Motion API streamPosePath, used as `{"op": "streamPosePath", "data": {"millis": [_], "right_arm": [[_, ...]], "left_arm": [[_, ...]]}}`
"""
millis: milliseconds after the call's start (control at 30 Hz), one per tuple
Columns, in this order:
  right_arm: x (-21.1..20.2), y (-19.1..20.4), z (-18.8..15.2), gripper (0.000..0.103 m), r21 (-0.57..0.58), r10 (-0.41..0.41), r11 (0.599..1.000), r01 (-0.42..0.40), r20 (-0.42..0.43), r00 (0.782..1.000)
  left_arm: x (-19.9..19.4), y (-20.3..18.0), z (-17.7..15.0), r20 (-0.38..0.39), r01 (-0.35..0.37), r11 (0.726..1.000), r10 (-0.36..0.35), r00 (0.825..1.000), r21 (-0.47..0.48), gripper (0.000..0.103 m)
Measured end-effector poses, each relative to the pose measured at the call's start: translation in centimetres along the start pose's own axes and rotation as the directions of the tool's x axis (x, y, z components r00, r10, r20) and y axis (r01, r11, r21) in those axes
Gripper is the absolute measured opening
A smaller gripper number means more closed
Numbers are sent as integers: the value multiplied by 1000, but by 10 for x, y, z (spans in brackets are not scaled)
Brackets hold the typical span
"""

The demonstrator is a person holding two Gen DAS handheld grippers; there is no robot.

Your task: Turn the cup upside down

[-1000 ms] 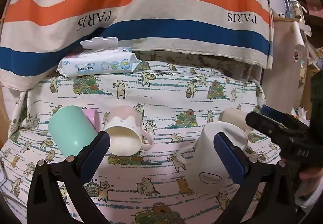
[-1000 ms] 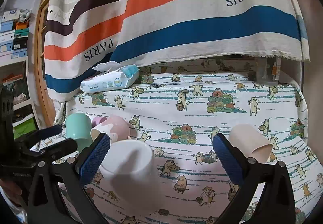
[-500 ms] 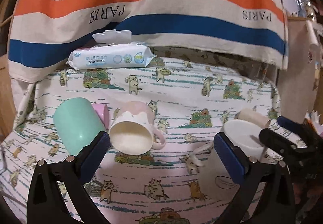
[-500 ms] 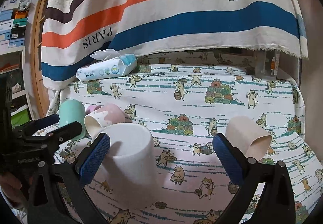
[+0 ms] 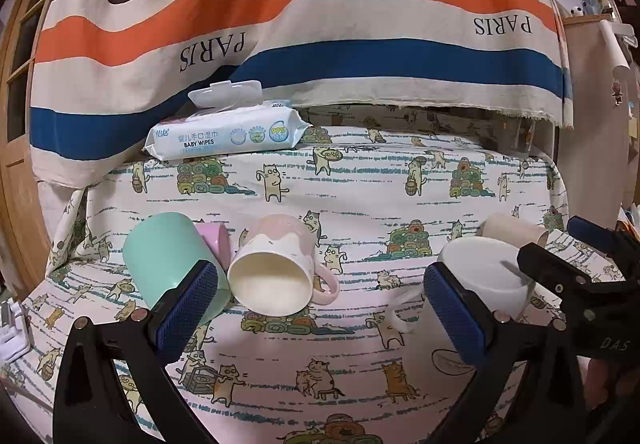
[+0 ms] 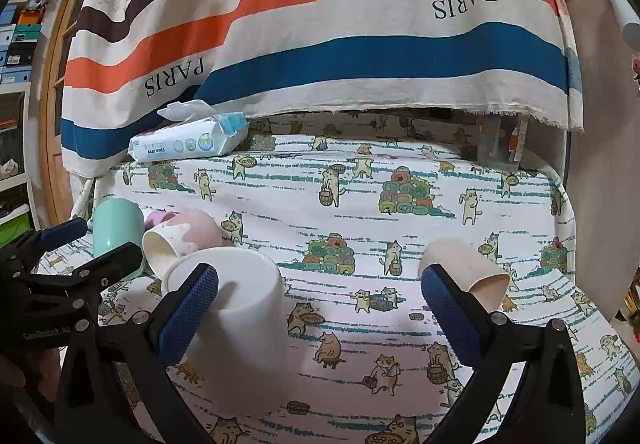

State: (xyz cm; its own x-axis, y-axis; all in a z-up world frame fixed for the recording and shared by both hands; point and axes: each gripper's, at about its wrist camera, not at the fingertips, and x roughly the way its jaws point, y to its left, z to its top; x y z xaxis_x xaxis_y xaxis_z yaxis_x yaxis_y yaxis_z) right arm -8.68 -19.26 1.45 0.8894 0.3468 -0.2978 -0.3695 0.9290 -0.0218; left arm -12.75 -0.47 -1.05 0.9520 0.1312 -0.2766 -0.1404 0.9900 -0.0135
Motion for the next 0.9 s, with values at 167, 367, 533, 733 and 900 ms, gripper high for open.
{"op": "streamPosePath", "data": {"millis": [167,367,533,733,900], "right_arm": [[0,0,0,102,0,-1,1000,1,1,1000],[-2,0,0,102,2,-9,1000,9,7,1000],[-2,-1,0,102,2,-8,1000,8,6,1000],[-1,-1,0,102,2,-8,1000,8,7,1000],[-1,-1,0,102,2,-8,1000,8,7,1000]], "left_arm": [[-5,-1,0,27,-5,1000,5,1000,3,102],[-5,-1,0,22,-9,1000,9,1000,-1,102],[-6,0,1,29,-12,1000,12,1000,-2,102],[-8,-1,0,41,-21,1000,21,999,-5,102],[-11,-3,0,50,-19,1000,19,999,1,102]]}}
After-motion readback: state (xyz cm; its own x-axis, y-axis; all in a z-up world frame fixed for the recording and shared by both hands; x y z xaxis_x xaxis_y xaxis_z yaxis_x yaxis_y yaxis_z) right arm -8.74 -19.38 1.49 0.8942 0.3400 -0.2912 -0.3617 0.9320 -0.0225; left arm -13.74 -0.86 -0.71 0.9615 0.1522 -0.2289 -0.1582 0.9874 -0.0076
